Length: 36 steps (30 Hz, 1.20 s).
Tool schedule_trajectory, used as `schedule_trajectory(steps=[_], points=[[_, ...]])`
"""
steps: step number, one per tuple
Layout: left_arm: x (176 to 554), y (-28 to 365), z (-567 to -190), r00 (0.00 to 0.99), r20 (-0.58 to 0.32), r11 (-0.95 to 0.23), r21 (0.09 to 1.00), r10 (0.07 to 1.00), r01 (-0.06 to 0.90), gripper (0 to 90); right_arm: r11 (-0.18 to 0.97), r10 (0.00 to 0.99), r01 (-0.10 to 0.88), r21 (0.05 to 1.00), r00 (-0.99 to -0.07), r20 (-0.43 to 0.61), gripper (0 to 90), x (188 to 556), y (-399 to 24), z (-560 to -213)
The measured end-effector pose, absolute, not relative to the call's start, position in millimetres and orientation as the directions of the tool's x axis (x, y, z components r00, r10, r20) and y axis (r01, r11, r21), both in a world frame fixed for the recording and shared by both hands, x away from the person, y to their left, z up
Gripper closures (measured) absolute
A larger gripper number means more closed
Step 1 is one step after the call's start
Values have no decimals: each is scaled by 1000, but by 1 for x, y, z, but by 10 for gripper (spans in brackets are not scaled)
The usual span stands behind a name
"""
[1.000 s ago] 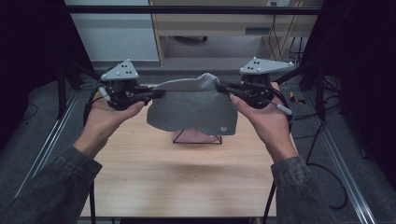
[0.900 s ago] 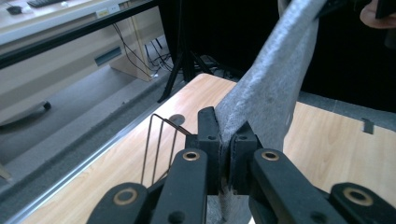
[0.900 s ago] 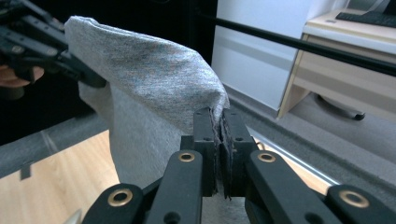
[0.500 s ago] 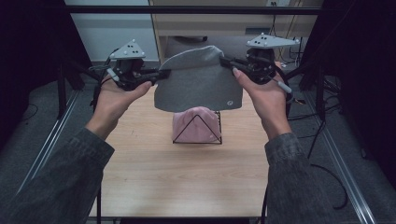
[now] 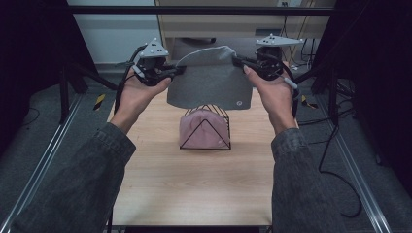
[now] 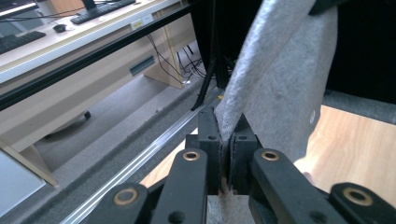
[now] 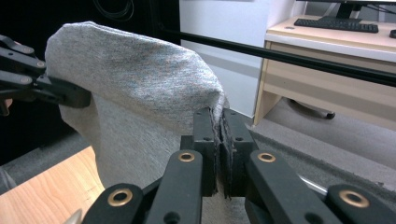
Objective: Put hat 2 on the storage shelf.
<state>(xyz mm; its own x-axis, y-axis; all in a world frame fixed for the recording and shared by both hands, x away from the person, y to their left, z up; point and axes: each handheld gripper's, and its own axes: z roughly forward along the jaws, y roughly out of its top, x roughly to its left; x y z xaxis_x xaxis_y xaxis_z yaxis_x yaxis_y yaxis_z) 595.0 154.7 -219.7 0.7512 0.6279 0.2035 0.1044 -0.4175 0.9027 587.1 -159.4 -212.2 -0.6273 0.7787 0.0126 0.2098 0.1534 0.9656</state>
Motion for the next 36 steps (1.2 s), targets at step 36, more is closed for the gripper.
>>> schedule_trajectory(steps=[36], points=[[627, 150, -265, 737, 141, -406, 893, 661, 194, 862, 168, 787, 292, 941, -615, 50, 864, 624, -153, -266]])
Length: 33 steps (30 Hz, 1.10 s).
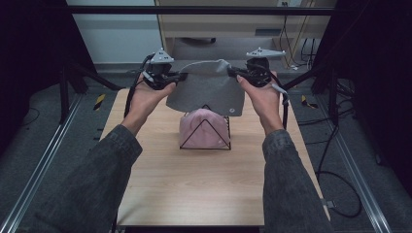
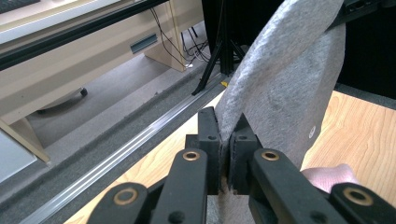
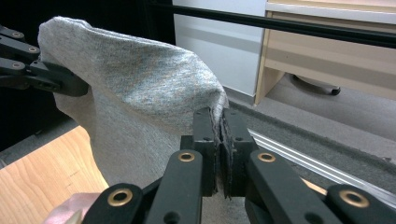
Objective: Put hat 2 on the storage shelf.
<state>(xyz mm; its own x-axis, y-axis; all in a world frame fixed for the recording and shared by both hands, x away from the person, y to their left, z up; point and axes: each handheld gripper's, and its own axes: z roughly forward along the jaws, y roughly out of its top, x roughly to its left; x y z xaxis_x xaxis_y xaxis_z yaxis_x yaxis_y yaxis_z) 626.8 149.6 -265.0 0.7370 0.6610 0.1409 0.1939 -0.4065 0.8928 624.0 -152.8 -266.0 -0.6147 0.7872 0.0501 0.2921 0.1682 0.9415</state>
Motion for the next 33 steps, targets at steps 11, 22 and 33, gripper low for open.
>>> schedule_trajectory(steps=[11, 22, 33], points=[[626, 148, -273, 745, 137, -417, 886, 653, 203, 862, 170, 797, 304, 937, -601, 51, 865, 625, -154, -276], [627, 145, -296, 751, 136, -443, 868, 647, 224, 863, 166, 797, 345, 924, -599, 80, 864, 622, -154, -309], [624, 148, -323, 759, 111, -453, 853, 642, 258, 863, 221, 787, 361, 906, -614, 52, 864, 619, -150, -334]])
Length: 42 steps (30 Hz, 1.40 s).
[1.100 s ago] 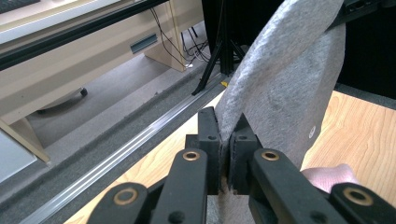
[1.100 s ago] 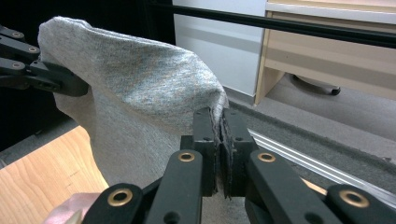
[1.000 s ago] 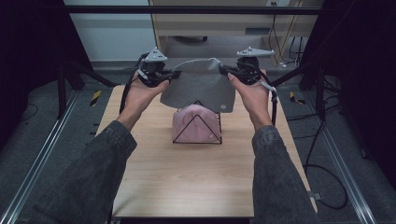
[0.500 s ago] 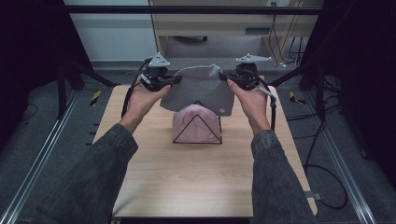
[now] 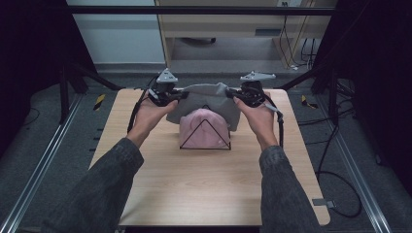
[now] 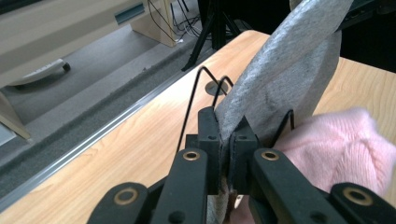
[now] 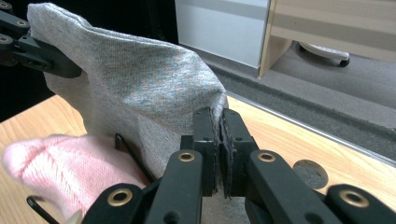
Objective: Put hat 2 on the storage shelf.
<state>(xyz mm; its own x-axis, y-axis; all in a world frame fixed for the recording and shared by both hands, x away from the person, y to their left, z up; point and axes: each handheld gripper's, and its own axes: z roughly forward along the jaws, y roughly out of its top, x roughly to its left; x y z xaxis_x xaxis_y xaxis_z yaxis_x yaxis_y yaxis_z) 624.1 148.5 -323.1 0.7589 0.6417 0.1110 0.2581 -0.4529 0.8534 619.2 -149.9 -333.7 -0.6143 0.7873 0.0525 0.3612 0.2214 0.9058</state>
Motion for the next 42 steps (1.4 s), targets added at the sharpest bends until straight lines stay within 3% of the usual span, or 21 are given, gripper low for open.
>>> schedule_trajectory(steps=[42], points=[[615, 148, -373, 760, 40, -436, 838, 648, 328, 858, 268, 792, 426, 864, -608, 54, 864, 612, -147, -369]])
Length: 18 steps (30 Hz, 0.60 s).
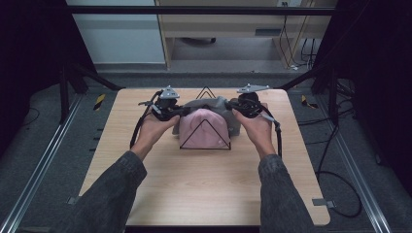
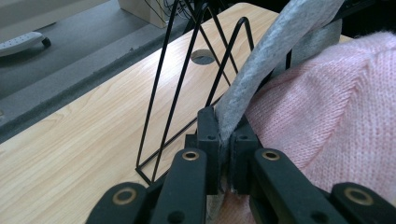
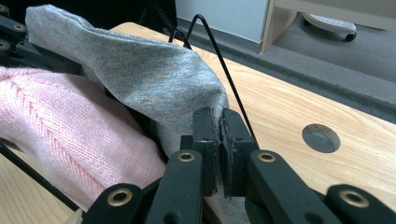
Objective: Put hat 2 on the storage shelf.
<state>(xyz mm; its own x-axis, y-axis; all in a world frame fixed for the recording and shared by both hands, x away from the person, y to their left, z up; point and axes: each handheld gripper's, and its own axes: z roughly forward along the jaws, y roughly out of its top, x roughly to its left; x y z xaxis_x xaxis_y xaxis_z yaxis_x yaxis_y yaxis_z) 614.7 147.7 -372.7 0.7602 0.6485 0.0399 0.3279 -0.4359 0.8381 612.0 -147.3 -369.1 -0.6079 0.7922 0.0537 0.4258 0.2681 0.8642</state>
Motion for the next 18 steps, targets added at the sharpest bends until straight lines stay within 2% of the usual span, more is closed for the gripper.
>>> schedule_trajectory(steps=[18], points=[[623, 152, -387, 731, -2, -425, 812, 682, 399, 840, 274, 786, 456, 847, -614, 76, 861, 611, -145, -382]])
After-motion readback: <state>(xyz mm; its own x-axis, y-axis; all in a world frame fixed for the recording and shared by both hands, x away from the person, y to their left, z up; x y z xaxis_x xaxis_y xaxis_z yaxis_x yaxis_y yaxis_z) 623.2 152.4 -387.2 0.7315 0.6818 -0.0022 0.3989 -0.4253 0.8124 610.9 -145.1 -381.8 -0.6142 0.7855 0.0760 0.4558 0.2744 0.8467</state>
